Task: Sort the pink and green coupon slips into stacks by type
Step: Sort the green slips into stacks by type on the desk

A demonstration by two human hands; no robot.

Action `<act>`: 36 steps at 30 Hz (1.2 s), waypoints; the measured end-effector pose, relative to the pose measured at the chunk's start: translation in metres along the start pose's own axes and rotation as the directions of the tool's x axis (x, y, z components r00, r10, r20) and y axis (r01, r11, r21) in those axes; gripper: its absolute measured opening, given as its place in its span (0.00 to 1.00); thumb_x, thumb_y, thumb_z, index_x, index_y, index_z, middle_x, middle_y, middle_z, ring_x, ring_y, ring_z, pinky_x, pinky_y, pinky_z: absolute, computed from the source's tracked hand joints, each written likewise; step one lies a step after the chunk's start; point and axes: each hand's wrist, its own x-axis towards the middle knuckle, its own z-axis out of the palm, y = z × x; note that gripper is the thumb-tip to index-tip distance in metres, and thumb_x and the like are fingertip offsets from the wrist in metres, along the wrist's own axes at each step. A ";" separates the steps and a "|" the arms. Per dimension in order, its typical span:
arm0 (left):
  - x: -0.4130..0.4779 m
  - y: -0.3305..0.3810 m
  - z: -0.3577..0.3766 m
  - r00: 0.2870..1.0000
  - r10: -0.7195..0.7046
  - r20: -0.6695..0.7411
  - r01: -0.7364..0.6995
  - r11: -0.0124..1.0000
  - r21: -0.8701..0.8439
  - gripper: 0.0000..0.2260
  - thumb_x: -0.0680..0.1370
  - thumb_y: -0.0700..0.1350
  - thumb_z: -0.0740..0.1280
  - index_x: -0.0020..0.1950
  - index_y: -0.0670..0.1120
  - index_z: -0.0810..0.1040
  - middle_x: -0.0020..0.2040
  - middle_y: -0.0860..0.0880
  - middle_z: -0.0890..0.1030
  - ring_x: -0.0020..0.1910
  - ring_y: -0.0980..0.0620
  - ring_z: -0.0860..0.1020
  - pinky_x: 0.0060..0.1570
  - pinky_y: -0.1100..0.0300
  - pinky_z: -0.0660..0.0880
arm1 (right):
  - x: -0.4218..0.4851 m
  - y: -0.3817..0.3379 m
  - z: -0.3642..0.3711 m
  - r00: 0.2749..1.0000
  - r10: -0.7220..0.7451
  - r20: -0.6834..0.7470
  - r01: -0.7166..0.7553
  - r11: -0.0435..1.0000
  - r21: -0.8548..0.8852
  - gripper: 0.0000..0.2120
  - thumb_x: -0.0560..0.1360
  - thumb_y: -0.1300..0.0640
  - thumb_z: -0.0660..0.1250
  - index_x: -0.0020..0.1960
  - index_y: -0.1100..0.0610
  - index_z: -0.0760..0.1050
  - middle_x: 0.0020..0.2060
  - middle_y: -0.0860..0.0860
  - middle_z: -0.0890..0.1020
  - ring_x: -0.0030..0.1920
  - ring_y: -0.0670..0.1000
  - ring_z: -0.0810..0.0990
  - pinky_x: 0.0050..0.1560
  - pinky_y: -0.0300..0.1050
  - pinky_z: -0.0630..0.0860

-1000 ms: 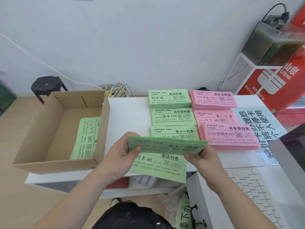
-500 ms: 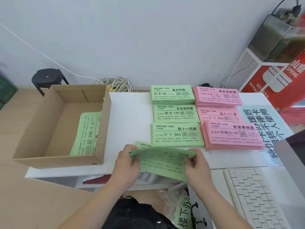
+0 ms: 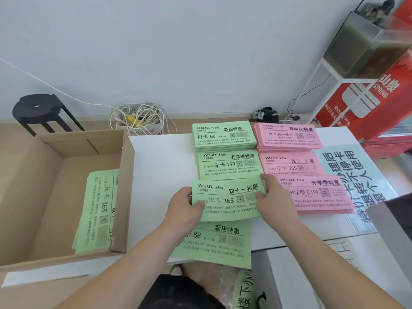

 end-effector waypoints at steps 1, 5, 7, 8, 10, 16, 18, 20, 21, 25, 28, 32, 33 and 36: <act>0.005 0.000 0.000 1.000 0.008 0.016 -0.008 1.000 0.019 0.10 0.80 0.40 0.69 0.59 0.52 0.79 0.49 0.56 0.86 0.44 0.61 0.83 0.40 0.67 0.75 | 0.005 -0.002 0.000 1.000 0.001 -0.005 -0.001 0.999 -0.034 0.24 0.80 0.63 0.63 0.75 0.51 0.66 0.63 0.53 0.79 0.57 0.57 0.79 0.56 0.54 0.78; 0.020 0.005 -0.006 0.996 0.073 0.052 -0.082 0.973 0.217 0.11 0.79 0.45 0.71 0.60 0.56 0.78 0.43 0.58 0.81 0.42 0.57 0.81 0.44 0.59 0.77 | 0.015 -0.008 -0.001 0.997 0.060 0.055 -0.044 0.967 -0.251 0.29 0.77 0.64 0.64 0.75 0.52 0.62 0.72 0.55 0.70 0.60 0.59 0.78 0.51 0.55 0.77; 0.020 0.007 -0.011 0.989 0.124 0.083 -0.146 0.918 0.368 0.13 0.78 0.50 0.71 0.61 0.58 0.75 0.47 0.59 0.78 0.45 0.58 0.79 0.46 0.59 0.77 | 0.017 -0.014 -0.002 0.986 0.110 0.128 -0.037 0.882 -0.469 0.30 0.74 0.63 0.66 0.73 0.52 0.62 0.75 0.54 0.65 0.63 0.59 0.78 0.49 0.53 0.76; 0.018 0.007 -0.014 0.982 0.153 0.107 -0.185 0.875 0.446 0.16 0.77 0.53 0.71 0.63 0.58 0.73 0.50 0.59 0.77 0.48 0.58 0.78 0.49 0.57 0.77 | 0.018 -0.018 -0.002 0.982 0.102 0.156 0.002 0.832 -0.555 0.30 0.73 0.62 0.67 0.73 0.52 0.63 0.74 0.53 0.66 0.67 0.59 0.75 0.52 0.53 0.77; 0.015 0.007 -0.017 0.972 0.174 0.160 -0.235 0.784 0.574 0.26 0.75 0.59 0.70 0.71 0.57 0.68 0.58 0.58 0.74 0.57 0.56 0.75 0.57 0.56 0.74 | 0.022 -0.027 -0.002 0.973 0.011 0.230 0.136 0.779 -0.612 0.33 0.73 0.60 0.70 0.75 0.50 0.62 0.74 0.52 0.66 0.73 0.57 0.67 0.63 0.53 0.74; 0.015 0.008 -0.002 0.964 0.186 0.189 -0.263 0.582 0.770 0.42 0.72 0.64 0.69 0.81 0.53 0.55 0.68 0.53 0.72 0.64 0.50 0.70 0.63 0.54 0.71 | 0.046 -0.033 0.008 0.849 -0.021 0.529 0.443 0.576 -0.687 0.62 0.69 0.50 0.80 0.82 0.45 0.35 0.83 0.51 0.42 0.83 0.55 0.41 0.80 0.57 0.48; 0.016 0.009 0.005 0.968 0.180 0.177 -0.247 0.520 0.818 0.42 0.73 0.64 0.68 0.80 0.52 0.54 0.68 0.51 0.72 0.63 0.48 0.71 0.62 0.53 0.72 | 0.053 -0.029 0.008 0.827 -0.062 0.559 0.501 0.533 -0.682 0.62 0.69 0.49 0.80 0.82 0.45 0.35 0.83 0.51 0.45 0.83 0.55 0.44 0.81 0.56 0.48; 0.016 0.010 0.010 0.969 0.189 0.160 -0.231 0.459 0.858 0.41 0.74 0.65 0.68 0.80 0.52 0.54 0.66 0.51 0.74 0.62 0.48 0.72 0.61 0.52 0.71 | 0.056 -0.025 0.006 0.805 -0.119 0.581 0.553 0.504 -0.663 0.58 0.70 0.50 0.79 0.82 0.45 0.39 0.82 0.50 0.50 0.82 0.53 0.49 0.81 0.55 0.50; 0.014 0.010 0.012 0.969 0.195 0.154 -0.225 0.428 0.875 0.40 0.74 0.64 0.67 0.80 0.52 0.55 0.65 0.51 0.74 0.62 0.47 0.72 0.60 0.52 0.71 | 0.055 -0.023 0.006 0.795 -0.138 0.590 0.571 0.500 -0.652 0.56 0.71 0.51 0.78 0.82 0.44 0.40 0.81 0.50 0.51 0.81 0.53 0.51 0.80 0.54 0.51; 0.007 0.007 0.016 0.965 0.204 0.163 -0.224 0.324 0.919 0.35 0.78 0.64 0.64 0.80 0.53 0.55 0.64 0.51 0.76 0.62 0.47 0.73 0.61 0.50 0.67 | 0.052 -0.014 0.008 0.772 -0.195 0.605 0.606 0.512 -0.609 0.53 0.72 0.45 0.76 0.82 0.43 0.42 0.81 0.52 0.49 0.81 0.54 0.51 0.81 0.55 0.51; 0.006 0.006 0.015 0.961 0.216 0.171 -0.236 0.327 0.915 0.32 0.79 0.64 0.63 0.78 0.52 0.58 0.61 0.52 0.79 0.60 0.47 0.74 0.60 0.51 0.67 | 0.053 -0.013 0.008 0.773 -0.222 0.594 0.609 0.525 -0.595 0.52 0.72 0.45 0.77 0.82 0.43 0.44 0.81 0.51 0.52 0.81 0.55 0.53 0.81 0.55 0.52; 0.007 0.004 0.012 0.958 0.236 0.162 -0.238 0.342 0.909 0.34 0.77 0.65 0.65 0.77 0.53 0.59 0.61 0.52 0.78 0.60 0.47 0.74 0.59 0.51 0.68 | 0.052 -0.011 0.007 0.777 -0.227 0.587 0.602 0.543 -0.586 0.53 0.70 0.44 0.78 0.82 0.42 0.45 0.81 0.48 0.52 0.81 0.53 0.52 0.81 0.55 0.51; 0.008 0.004 0.011 0.960 0.231 0.158 -0.234 0.354 0.906 0.37 0.75 0.66 0.66 0.77 0.53 0.57 0.65 0.51 0.75 0.62 0.47 0.73 0.60 0.51 0.69 | 0.051 -0.010 0.007 0.780 -0.219 0.587 0.593 0.557 -0.581 0.54 0.70 0.44 0.78 0.83 0.42 0.44 0.82 0.48 0.50 0.82 0.53 0.50 0.81 0.55 0.50; 0.017 0.009 0.009 0.958 0.178 0.222 -0.279 0.425 0.861 0.49 0.70 0.66 0.72 0.81 0.54 0.46 0.82 0.47 0.50 0.77 0.44 0.59 0.72 0.47 0.65 | 0.050 -0.008 0.005 0.790 -0.200 0.580 0.568 0.593 -0.570 0.57 0.68 0.41 0.80 0.83 0.42 0.44 0.83 0.48 0.42 0.83 0.53 0.44 0.80 0.54 0.48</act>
